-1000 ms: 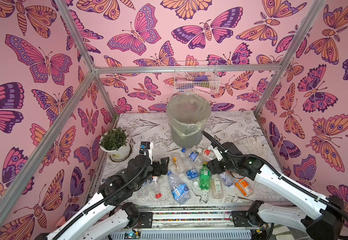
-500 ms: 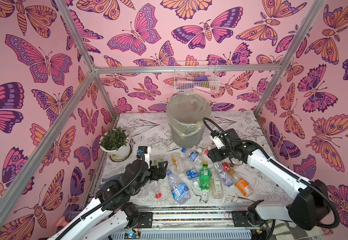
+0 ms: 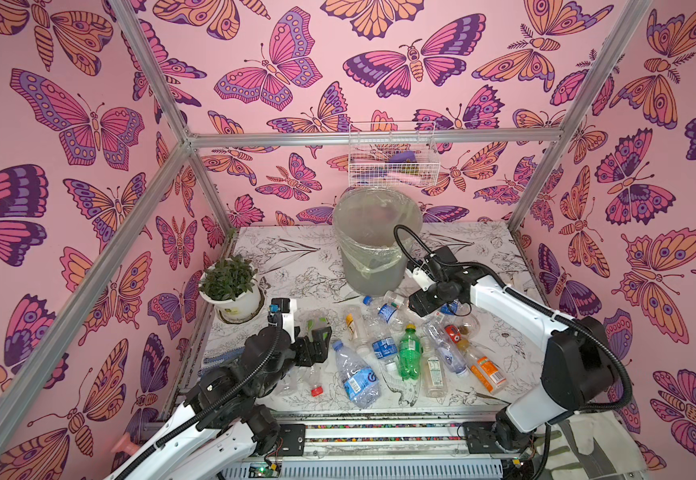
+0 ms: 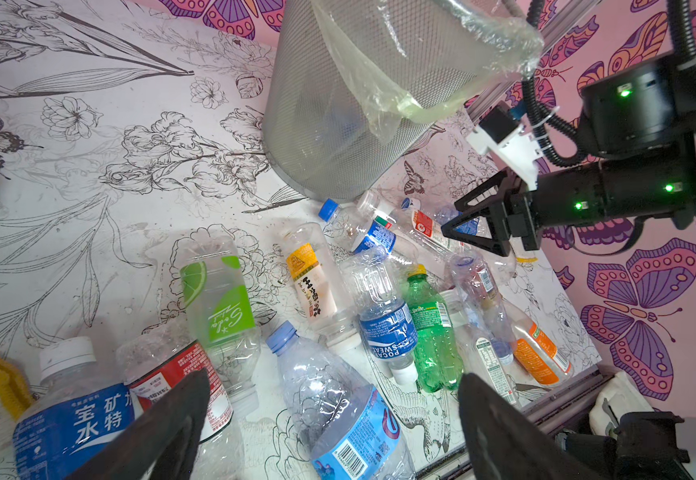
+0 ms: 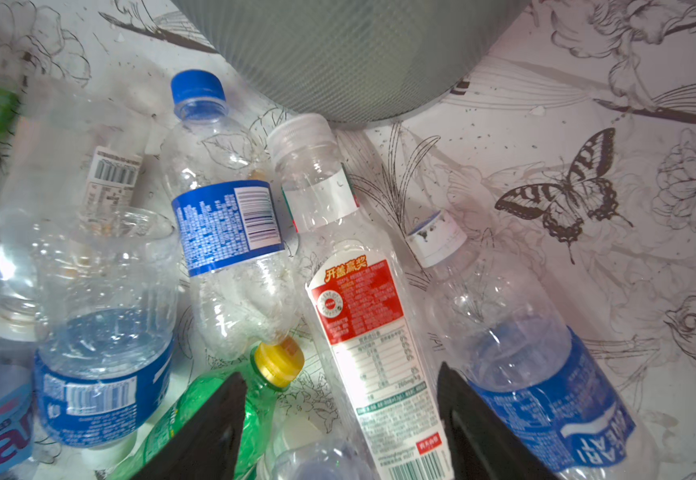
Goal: Throw the plastic bottles in the bin
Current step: Pick up the plastic bottle from the center of the table.
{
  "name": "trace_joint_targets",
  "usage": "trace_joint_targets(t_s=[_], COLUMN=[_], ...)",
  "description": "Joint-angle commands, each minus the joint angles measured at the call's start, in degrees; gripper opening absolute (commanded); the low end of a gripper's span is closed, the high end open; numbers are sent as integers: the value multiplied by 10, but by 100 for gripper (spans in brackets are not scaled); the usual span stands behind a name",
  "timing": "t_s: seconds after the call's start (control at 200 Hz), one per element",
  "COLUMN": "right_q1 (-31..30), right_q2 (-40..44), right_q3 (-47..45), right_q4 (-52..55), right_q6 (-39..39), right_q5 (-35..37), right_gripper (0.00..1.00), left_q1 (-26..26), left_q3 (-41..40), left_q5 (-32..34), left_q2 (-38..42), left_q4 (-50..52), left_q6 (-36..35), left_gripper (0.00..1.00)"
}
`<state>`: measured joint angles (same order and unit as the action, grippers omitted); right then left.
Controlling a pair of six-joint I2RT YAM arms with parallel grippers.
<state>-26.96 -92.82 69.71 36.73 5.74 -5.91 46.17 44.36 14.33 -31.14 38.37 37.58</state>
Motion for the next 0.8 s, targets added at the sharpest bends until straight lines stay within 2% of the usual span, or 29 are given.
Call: trace_joint_targets(t_s=[0.0,0.386,0.796], right_q1=[3,5,21], right_q2=[-24,-50,-72], right_q3=[13,-9,-7], right_q4=[15,-7,5], right_q6=[30,49,63], right_q5=[-17,29,11], right_gripper=[74,77,77], left_q1=[3,3,3], left_q3=[-7,-11,-14], left_q5=[-5,-1,0], left_q2=[12,27,37], left_q4=[18,28,28], left_q6=[2,7,9], left_gripper=[95,95,95])
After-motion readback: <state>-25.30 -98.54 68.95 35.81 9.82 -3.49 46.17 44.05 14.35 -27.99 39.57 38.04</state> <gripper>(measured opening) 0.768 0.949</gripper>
